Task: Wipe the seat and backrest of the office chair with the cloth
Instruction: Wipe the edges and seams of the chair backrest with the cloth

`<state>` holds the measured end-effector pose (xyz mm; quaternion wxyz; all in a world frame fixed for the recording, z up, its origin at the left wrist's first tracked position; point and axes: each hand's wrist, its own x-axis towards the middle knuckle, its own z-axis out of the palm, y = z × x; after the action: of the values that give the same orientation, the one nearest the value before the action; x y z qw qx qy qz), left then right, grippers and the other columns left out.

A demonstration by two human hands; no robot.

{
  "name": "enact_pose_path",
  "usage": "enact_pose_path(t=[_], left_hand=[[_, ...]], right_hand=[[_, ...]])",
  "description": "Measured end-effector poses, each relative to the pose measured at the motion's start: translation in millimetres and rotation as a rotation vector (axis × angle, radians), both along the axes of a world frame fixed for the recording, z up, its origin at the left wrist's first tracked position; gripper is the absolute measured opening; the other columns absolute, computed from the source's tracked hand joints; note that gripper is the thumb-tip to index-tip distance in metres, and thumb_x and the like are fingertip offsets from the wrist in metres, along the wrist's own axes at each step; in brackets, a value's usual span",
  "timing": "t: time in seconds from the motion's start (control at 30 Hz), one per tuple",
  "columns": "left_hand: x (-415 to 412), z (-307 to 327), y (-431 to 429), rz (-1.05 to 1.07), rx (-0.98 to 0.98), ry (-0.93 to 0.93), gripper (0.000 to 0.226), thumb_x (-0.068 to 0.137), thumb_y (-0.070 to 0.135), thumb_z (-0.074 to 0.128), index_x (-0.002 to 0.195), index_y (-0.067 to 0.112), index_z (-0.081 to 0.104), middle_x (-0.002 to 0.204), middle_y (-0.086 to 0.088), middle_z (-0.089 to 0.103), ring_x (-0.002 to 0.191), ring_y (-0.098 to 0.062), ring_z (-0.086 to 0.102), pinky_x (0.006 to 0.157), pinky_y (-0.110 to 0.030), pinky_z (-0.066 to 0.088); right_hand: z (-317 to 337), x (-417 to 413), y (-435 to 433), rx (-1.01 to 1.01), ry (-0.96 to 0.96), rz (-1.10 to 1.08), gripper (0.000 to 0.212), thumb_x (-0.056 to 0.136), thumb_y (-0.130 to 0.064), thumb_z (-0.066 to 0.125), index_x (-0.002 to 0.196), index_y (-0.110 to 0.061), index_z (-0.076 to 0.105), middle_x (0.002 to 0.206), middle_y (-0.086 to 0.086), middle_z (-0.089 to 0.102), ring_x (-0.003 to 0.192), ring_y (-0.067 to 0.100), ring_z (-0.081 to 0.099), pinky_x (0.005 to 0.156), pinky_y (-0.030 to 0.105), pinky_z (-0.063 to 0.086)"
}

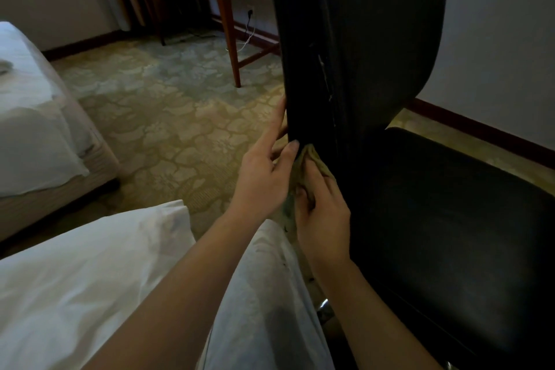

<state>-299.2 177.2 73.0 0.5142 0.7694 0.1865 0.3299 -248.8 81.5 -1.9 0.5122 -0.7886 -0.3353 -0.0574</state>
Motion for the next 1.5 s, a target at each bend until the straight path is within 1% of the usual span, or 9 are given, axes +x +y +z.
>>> enact_pose_path(t=[0.1,0.2,0.37,0.5,0.6,0.73,0.93,1.23,1.5], left_hand=[[1.4,-1.9,0.0,0.015,-0.011,-0.003,0.067,0.105,0.007,0.051,0.145,0.054,0.025,0.128,0.021,0.059,0.111,0.002,0.067,0.091,-0.014,0.052],[2.1,-3.3,-0.4,0.025,-0.015,-0.002,0.066,0.105,0.008,0.052,0.146,0.052,0.025,0.129,0.02,0.059,0.112,0.001,0.067,0.093,-0.016,0.053],[2.8,-3.0,1.1,0.013,-0.01,0.012,0.065,0.106,0.009,0.05,0.154,0.044,0.025,0.135,0.016,0.058,0.112,0.002,0.066,0.094,-0.017,0.053],[2.4,-3.1,-0.8,0.005,-0.009,0.021,0.065,0.106,0.009,0.048,0.158,0.039,0.023,0.136,0.016,0.057,0.108,0.004,0.068,0.086,-0.012,0.052],[2.4,-3.3,-2.3,0.01,-0.002,0.016,0.065,0.106,0.011,0.048,0.159,0.04,0.022,0.137,0.016,0.057,0.105,0.002,0.069,0.086,-0.014,0.053],[2.3,-2.3,-2.9,0.01,-0.019,0.015,0.065,0.106,0.01,0.048,0.159,0.04,0.023,0.131,0.023,0.056,0.102,0.003,0.069,0.081,-0.013,0.053],[1.3,-0.8,-3.0,0.011,-0.011,0.017,0.065,0.107,0.011,0.047,0.159,0.04,0.022,0.13,0.025,0.056,0.101,0.004,0.069,0.08,-0.012,0.053],[3.8,-4.8,-2.3,0.03,0.008,0.015,0.064,0.107,0.012,0.047,0.156,0.044,0.022,0.142,0.013,0.056,0.111,0.004,0.066,0.099,-0.024,0.054],[3.6,-3.7,-2.6,0.042,0.007,0.02,0.064,0.106,0.009,0.048,0.159,0.037,0.024,0.138,0.013,0.056,0.107,0.011,0.064,0.089,-0.013,0.052]], right_hand=[[-2.8,1.7,6.0,-0.045,-0.043,-0.016,0.052,0.096,-0.012,0.062,0.146,-0.02,0.05,0.138,0.009,0.057,0.126,0.026,0.056,0.103,0.037,0.049],[-7.6,6.8,6.7,-0.077,-0.083,-0.046,0.05,0.092,-0.009,0.065,0.14,-0.016,0.056,0.132,0.013,0.06,0.117,0.033,0.062,0.094,0.046,0.056],[-32.9,17.0,-8.7,-0.311,-0.267,-0.079,0.047,0.08,-0.007,0.072,0.126,-0.015,0.066,0.106,0.016,0.067,0.079,0.035,0.068,0.059,0.044,0.06],[-55.8,23.5,-35.6,-0.443,-0.297,-0.033,0.049,0.083,-0.012,0.069,0.131,-0.019,0.063,0.102,0.014,0.066,0.071,0.028,0.064,0.05,0.039,0.056],[-41.9,19.7,-47.5,-0.279,-0.285,-0.053,0.046,0.092,-0.02,0.055,0.138,-0.019,0.057,0.105,0.009,0.062,0.071,0.021,0.061,0.051,0.038,0.056],[1.4,24.0,-52.5,-0.068,-0.366,-0.093,0.052,0.09,-0.005,0.067,0.14,-0.013,0.057,0.114,0.012,0.059,0.088,0.023,0.062,0.067,0.032,0.055],[28.9,42.4,-37.2,-0.176,-0.392,-0.041,0.049,0.098,-0.017,0.058,0.145,-0.021,0.045,0.122,0.011,0.049,0.1,0.023,0.057,0.069,0.04,0.058],[16.7,44.9,-25.5,-0.434,-0.694,-0.011,0.057,0.085,-0.01,0.072,0.139,-0.018,0.055,0.095,0.014,0.054,0.071,0.026,0.057,0.048,0.029,0.047],[8.8,38.4,-23.4,-0.536,-0.732,-0.016,0.059,0.076,-0.007,0.073,0.133,-0.01,0.061,0.091,0.018,0.058,0.064,0.032,0.061,0.042,0.034,0.05]])
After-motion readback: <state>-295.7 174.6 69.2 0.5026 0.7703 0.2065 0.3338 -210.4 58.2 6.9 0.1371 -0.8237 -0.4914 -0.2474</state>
